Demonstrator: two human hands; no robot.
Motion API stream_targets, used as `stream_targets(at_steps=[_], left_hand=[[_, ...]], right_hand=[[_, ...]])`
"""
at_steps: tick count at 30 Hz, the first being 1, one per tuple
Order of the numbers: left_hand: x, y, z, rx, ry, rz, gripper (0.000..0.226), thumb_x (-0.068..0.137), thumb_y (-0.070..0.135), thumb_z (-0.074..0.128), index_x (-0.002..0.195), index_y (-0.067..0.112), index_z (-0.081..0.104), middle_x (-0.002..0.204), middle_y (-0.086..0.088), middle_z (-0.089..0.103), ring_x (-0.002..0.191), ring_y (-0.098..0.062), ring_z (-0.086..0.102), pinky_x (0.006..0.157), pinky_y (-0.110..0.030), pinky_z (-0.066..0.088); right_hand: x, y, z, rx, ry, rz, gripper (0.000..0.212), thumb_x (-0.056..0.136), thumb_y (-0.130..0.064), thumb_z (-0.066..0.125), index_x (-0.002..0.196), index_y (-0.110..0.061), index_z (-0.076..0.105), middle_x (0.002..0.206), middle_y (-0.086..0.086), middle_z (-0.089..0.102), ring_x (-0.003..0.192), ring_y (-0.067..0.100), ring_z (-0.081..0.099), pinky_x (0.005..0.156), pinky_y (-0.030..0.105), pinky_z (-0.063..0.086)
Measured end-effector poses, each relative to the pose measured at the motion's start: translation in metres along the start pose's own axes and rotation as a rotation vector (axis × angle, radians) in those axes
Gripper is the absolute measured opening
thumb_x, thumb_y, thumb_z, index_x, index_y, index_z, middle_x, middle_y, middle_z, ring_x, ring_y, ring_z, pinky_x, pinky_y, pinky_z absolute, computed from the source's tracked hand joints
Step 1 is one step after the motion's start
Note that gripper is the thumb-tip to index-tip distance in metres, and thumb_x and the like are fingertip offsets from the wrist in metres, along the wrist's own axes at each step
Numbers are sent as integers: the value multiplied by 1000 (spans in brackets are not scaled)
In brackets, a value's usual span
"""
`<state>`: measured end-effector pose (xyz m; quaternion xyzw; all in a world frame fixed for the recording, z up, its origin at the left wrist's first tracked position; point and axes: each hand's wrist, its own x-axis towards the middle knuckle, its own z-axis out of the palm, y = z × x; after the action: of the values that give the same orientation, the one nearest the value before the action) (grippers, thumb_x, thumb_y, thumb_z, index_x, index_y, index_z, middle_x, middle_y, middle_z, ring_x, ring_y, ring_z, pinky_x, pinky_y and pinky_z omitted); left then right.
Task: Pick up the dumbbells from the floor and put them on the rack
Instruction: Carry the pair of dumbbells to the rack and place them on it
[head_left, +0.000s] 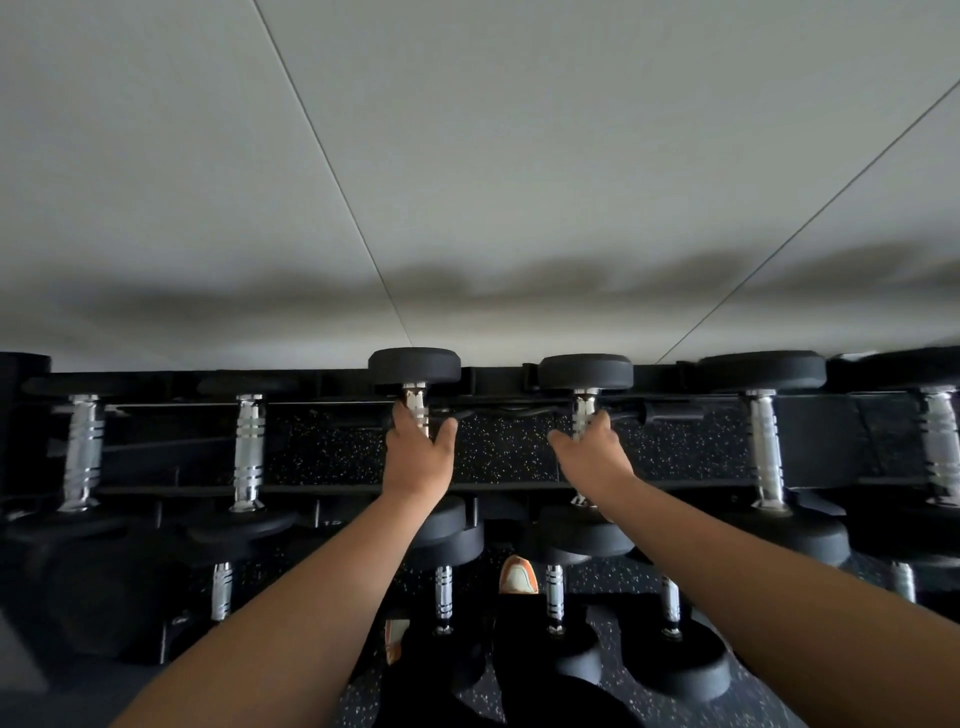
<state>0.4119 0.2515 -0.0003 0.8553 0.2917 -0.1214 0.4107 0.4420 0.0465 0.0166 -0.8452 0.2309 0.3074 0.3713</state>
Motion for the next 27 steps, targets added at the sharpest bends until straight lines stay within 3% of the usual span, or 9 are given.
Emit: stream_targets(at_steps=[3, 8, 12, 14, 16, 17, 21, 23, 27], left_hand=[[-12, 0, -8, 26, -17, 21, 78, 94, 42, 55, 151, 8, 15, 140, -28, 44, 122, -43, 50, 97, -50, 46], [-24, 2, -31, 52, -60, 134, 49, 95, 41, 51, 132, 11, 46, 110, -22, 60, 89, -33, 64, 78, -45, 54], [-33, -3, -58, 97, -28, 266, 24, 98, 37, 48, 98, 17, 62, 86, 7, 55, 60, 4, 48, 57, -11, 42], [-37, -7, -76, 130, -41, 293, 25, 98, 42, 46, 103, 23, 61, 99, 3, 61, 79, 4, 58, 73, -6, 43], [-42, -8, -96, 172, -40, 310, 52, 97, 46, 43, 135, 12, 52, 137, -8, 56, 125, -20, 52, 102, -29, 38], [-47, -7, -107, 184, -32, 315, 58, 97, 48, 42, 141, 11, 46, 145, -9, 50, 133, -24, 44, 106, -37, 34], [-70, -6, -148, 189, -11, 425, 58, 95, 50, 45, 141, 15, 48, 140, -7, 56, 127, -23, 50, 95, -32, 37], [-86, -5, -169, 220, 12, 500, 56, 94, 51, 45, 138, 17, 51, 137, -3, 58, 124, -22, 52, 88, -29, 36], [-120, 3, -214, 279, 0, 616, 57, 95, 55, 43, 140, 21, 50, 143, -5, 53, 130, -25, 48, 103, -36, 38]], right_hand=[[-11, -6, 4, -36, 18, -18, 93, 90, -48, 59, 154, -8, 3, 159, 19, 21, 133, 40, 41, 98, 51, 47], [-34, -16, 10, -92, 35, -114, 94, 87, -58, 54, 156, -18, 4, 165, 11, 0, 147, 38, 12, 113, 56, 30], [-58, -31, 15, -134, 37, -280, 90, 87, -62, 48, 156, -18, 12, 166, 6, 7, 150, 26, 4, 118, 49, 15], [-74, -41, 18, -156, 63, -332, 88, 86, -65, 46, 156, -21, 16, 165, 2, 12, 150, 23, 9, 117, 48, 16], [-92, -50, 21, -155, 81, -376, 86, 87, -66, 46, 156, -23, 17, 165, 0, 15, 149, 23, 13, 116, 48, 19], [-102, -55, 22, -154, 86, -402, 85, 87, -65, 47, 155, -23, 19, 164, 0, 18, 148, 23, 16, 116, 47, 21], [-146, -67, 28, -166, 97, -467, 79, 88, -65, 47, 153, -24, 27, 153, 4, 40, 133, 24, 42, 97, 39, 38], [-171, -70, 31, -192, 129, -493, 78, 88, -66, 46, 152, -24, 29, 152, 4, 43, 133, 25, 43, 99, 40, 38], [-221, -79, 30, -235, 220, -545, 81, 85, -72, 44, 151, -26, 32, 152, 6, 42, 135, 28, 42, 105, 44, 37]])
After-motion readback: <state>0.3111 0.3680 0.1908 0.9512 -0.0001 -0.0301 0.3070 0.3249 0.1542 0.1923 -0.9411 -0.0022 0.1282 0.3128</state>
